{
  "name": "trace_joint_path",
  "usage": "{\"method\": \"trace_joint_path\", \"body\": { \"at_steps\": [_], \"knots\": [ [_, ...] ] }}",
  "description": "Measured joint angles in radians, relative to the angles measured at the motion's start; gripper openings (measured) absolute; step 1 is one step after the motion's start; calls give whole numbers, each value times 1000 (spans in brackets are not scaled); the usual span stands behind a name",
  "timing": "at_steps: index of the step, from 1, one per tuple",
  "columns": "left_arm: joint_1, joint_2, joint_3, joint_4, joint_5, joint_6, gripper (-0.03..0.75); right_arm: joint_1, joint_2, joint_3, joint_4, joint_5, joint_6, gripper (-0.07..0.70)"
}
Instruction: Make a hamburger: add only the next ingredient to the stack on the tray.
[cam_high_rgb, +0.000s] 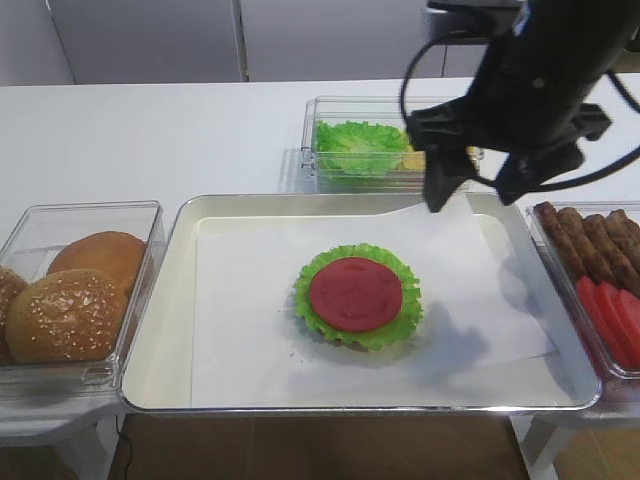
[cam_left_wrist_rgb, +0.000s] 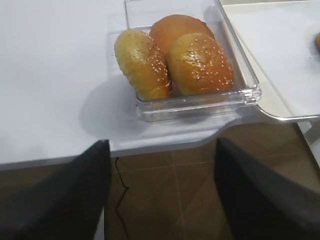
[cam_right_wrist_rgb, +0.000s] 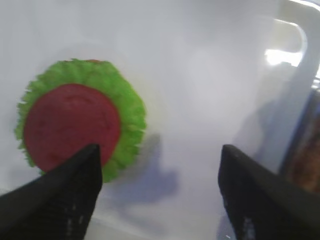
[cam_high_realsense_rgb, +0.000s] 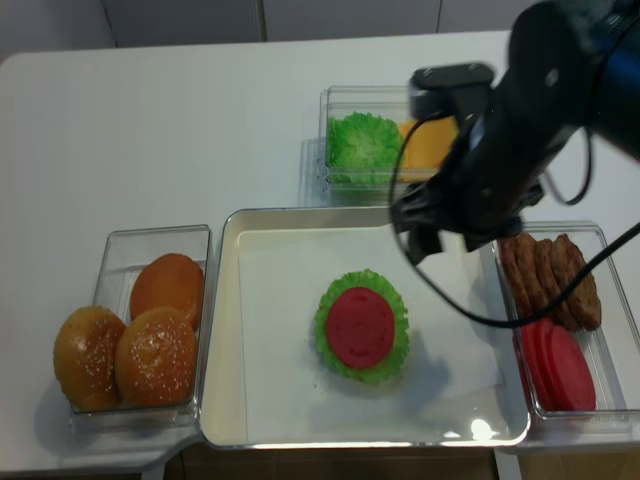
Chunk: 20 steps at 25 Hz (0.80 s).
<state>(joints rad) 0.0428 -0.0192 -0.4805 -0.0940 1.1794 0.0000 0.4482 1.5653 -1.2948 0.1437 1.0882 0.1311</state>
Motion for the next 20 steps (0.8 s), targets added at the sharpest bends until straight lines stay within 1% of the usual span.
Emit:
{"method": "trace_joint_path", "body": {
  "at_steps": [3,5,7,9,13,20],
  "knots": [
    [0,0,0,0,0,0,477,-104,-27,0,4,67,-51,523],
    [0,0,0,0,0,0,477,-168,-54,0,6,103,-66,503],
    [0,0,0,0,0,0,477,-214,-85,0,6,124,-77,494],
    [0,0,0,0,0,0,477,-248,-129,0,6,133,-81,492],
    [0,0,0,0,0,0,477,-267,-252,56,-6,135,-76,490],
    [0,0,0,0,0,0,477,-267,-527,252,-10,148,-46,483]
  ]
}}
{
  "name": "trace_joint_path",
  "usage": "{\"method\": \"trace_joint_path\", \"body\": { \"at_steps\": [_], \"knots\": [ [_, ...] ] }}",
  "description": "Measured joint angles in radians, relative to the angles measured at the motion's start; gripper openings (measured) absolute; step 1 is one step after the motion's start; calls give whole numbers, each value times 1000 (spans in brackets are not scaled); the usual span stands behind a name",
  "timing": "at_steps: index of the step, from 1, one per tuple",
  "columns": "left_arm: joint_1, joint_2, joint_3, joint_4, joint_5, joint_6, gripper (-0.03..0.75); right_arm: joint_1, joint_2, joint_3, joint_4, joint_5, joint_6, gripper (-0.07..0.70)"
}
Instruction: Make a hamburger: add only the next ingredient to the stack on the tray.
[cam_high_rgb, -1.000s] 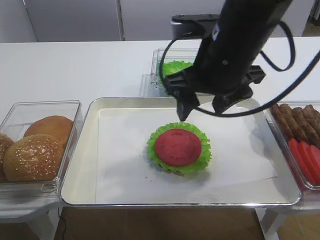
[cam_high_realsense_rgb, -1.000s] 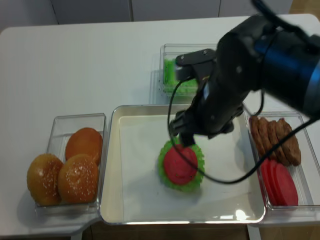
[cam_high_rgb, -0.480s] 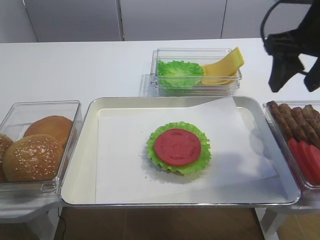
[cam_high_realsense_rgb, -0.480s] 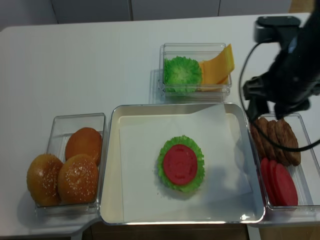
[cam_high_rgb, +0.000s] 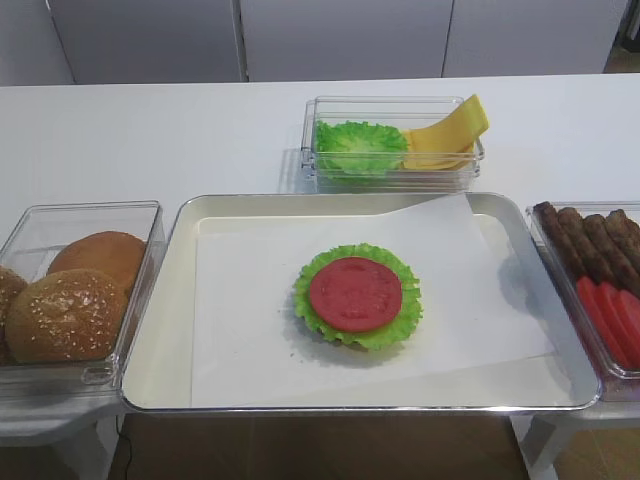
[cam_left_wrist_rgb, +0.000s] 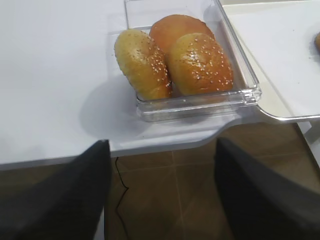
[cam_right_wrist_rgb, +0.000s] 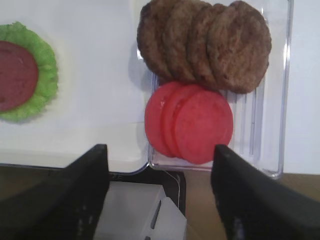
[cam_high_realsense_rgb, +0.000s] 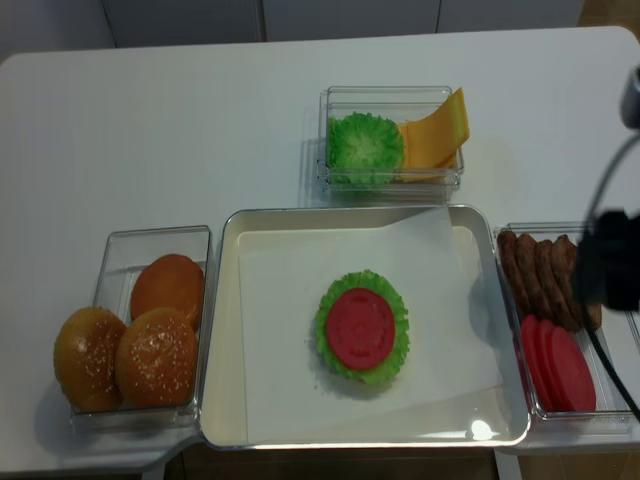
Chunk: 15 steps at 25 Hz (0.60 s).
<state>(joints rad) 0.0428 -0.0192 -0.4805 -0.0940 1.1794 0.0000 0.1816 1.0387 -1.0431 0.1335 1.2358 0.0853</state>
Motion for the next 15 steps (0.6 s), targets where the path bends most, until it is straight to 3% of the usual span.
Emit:
{"method": "trace_joint_path", "body": {
  "at_steps": [7,15],
  "knots": [
    [0,0,0,0,0,0,477,0,-321,148,-2,21,2,482],
    [0,0,0,0,0,0,477,0,-692,226,-5,33,-30,481]
  ]
}}
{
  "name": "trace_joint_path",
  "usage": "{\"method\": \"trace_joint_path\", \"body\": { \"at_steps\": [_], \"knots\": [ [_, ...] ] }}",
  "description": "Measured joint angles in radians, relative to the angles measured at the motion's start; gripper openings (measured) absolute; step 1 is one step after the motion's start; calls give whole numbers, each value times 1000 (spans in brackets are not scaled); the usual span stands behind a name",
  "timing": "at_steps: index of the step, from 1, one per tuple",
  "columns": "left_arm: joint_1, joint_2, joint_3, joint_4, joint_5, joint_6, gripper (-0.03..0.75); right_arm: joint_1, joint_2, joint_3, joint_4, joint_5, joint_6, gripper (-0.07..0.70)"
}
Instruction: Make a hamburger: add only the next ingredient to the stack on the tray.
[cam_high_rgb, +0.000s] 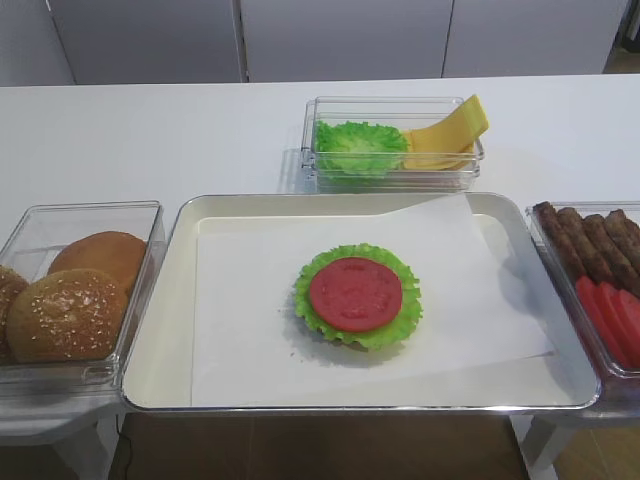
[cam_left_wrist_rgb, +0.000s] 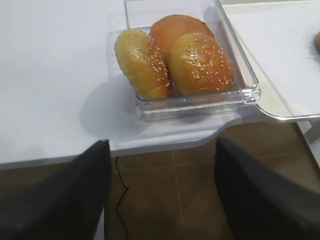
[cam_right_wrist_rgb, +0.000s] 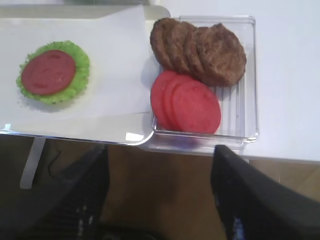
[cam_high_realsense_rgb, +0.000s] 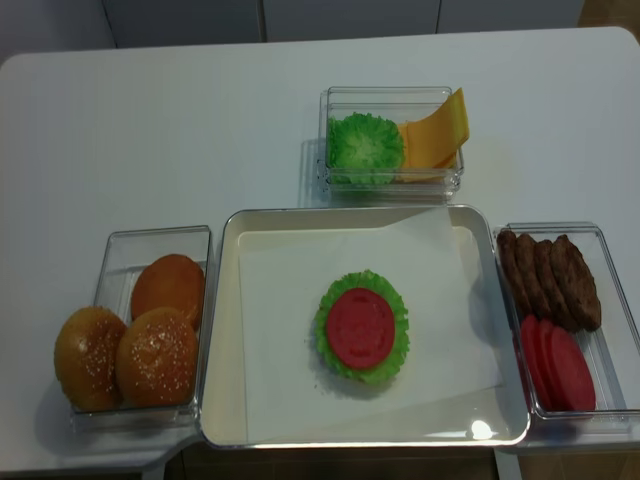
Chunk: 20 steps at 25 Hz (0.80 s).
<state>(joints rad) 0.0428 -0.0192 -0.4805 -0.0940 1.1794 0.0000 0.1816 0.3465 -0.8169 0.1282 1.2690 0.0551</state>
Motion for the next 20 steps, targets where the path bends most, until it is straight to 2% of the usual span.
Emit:
{"method": "trace_joint_path", "body": {
  "at_steps": [4,9,15,20],
  "knots": [
    [0,0,0,0,0,0,477,0,-154,28,-28,7,-32,481],
    [0,0,0,0,0,0,477,0,-303,122,-100,12,-39,480],
    [0,0,0,0,0,0,477,0,-364,256,-94,-39,-42,480],
    [0,0,0,0,0,0,477,0,-364,310,-72,-78,-90,480]
  ]
}}
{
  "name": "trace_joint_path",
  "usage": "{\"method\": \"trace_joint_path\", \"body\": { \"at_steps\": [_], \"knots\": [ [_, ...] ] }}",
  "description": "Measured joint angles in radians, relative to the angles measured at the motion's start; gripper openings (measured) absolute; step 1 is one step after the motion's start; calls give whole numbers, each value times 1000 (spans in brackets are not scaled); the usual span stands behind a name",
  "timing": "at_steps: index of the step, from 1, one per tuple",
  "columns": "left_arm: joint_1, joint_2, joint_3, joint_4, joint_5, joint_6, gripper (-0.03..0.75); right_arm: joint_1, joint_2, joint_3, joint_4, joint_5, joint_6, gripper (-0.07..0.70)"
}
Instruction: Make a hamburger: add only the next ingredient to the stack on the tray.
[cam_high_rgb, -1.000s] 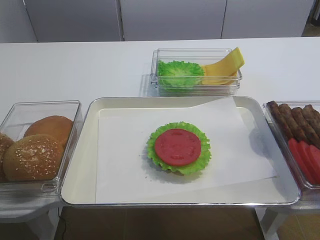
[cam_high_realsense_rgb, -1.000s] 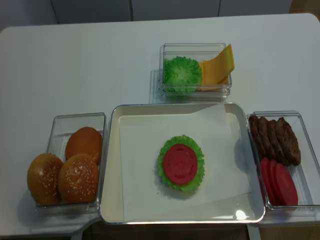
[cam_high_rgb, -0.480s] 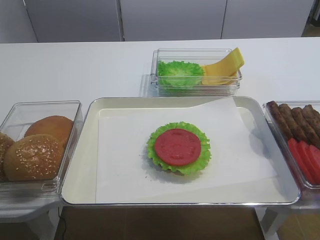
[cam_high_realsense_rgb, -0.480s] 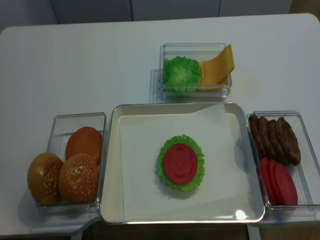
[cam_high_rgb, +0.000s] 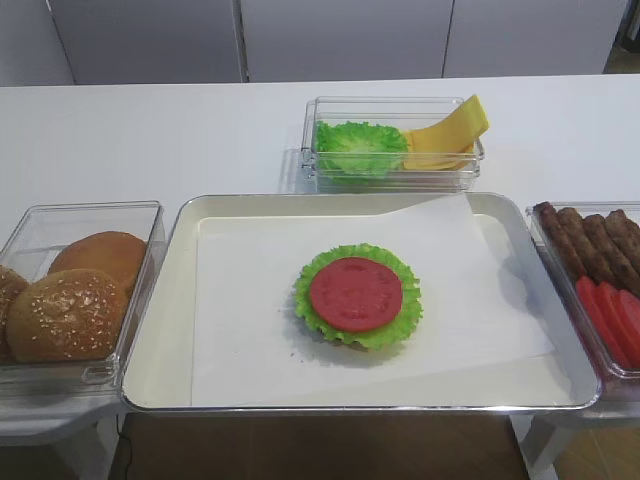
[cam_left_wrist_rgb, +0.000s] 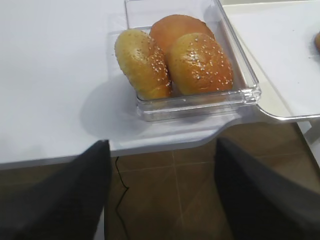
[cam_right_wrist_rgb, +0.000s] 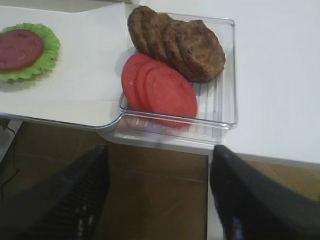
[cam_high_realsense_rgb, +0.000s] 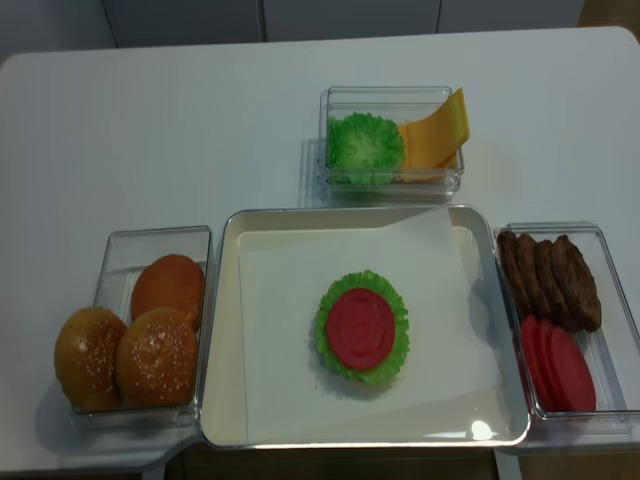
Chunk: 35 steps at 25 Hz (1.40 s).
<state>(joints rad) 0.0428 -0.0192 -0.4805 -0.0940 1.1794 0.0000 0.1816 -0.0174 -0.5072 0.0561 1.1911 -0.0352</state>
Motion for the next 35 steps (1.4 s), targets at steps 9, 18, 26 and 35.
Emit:
{"method": "trace_joint_path", "body": {
  "at_steps": [9,18,26,35],
  "knots": [
    [0,0,0,0,0,0,477,0,-2,30,19,-39,-42,480],
    [0,0,0,0,0,0,477,-12,-2,30,21,-41,-43,480],
    [0,0,0,0,0,0,477,-109,-2,32,21,-41,-47,480],
    [0,0,0,0,0,0,477,-109,-2,32,21,-41,-38,480]
  ]
}}
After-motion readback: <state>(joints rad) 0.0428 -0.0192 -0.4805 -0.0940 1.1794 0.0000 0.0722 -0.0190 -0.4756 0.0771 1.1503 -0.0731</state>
